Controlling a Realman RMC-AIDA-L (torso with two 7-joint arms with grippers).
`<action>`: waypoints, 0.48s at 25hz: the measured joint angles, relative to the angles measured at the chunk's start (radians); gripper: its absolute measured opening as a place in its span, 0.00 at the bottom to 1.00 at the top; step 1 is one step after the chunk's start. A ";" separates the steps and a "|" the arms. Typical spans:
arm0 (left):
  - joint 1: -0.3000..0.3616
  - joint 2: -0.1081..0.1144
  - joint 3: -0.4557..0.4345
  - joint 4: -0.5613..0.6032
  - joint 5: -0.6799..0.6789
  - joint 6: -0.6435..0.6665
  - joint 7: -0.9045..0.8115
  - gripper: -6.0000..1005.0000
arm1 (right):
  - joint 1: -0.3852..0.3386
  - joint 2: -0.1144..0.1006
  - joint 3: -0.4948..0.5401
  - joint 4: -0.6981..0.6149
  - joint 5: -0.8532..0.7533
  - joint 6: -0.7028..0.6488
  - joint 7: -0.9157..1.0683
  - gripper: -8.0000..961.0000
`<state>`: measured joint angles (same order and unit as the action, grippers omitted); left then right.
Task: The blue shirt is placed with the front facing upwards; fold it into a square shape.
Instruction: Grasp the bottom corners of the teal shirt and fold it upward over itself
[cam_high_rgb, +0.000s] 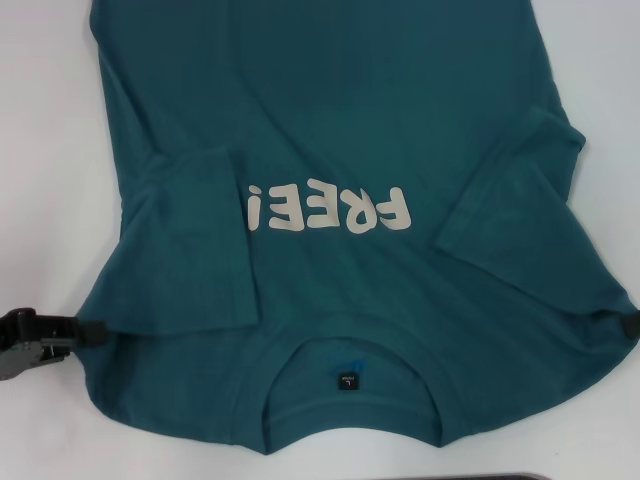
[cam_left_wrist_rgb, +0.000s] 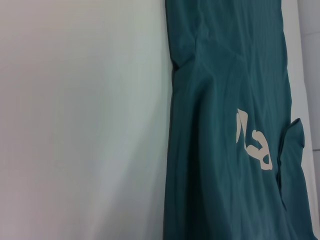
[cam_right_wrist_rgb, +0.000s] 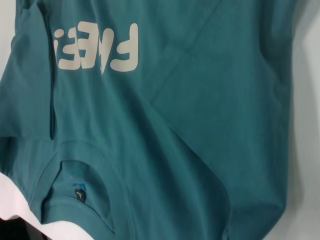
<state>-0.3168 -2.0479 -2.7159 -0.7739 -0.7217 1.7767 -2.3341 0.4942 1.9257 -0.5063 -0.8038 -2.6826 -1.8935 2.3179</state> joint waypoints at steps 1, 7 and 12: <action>0.000 0.000 0.000 0.000 0.000 0.001 0.002 0.42 | 0.000 0.000 0.000 0.000 0.000 0.000 -0.001 0.03; 0.005 0.003 0.003 -0.002 0.001 0.020 0.007 0.10 | -0.002 -0.002 -0.002 0.000 0.001 -0.001 -0.003 0.03; 0.011 0.021 0.035 -0.007 0.003 0.069 0.013 0.04 | -0.004 -0.007 -0.012 0.000 -0.017 -0.021 -0.005 0.03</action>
<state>-0.3063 -2.0267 -2.6813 -0.7809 -0.7190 1.8454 -2.3208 0.4899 1.9183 -0.5184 -0.8040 -2.6994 -1.9145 2.3132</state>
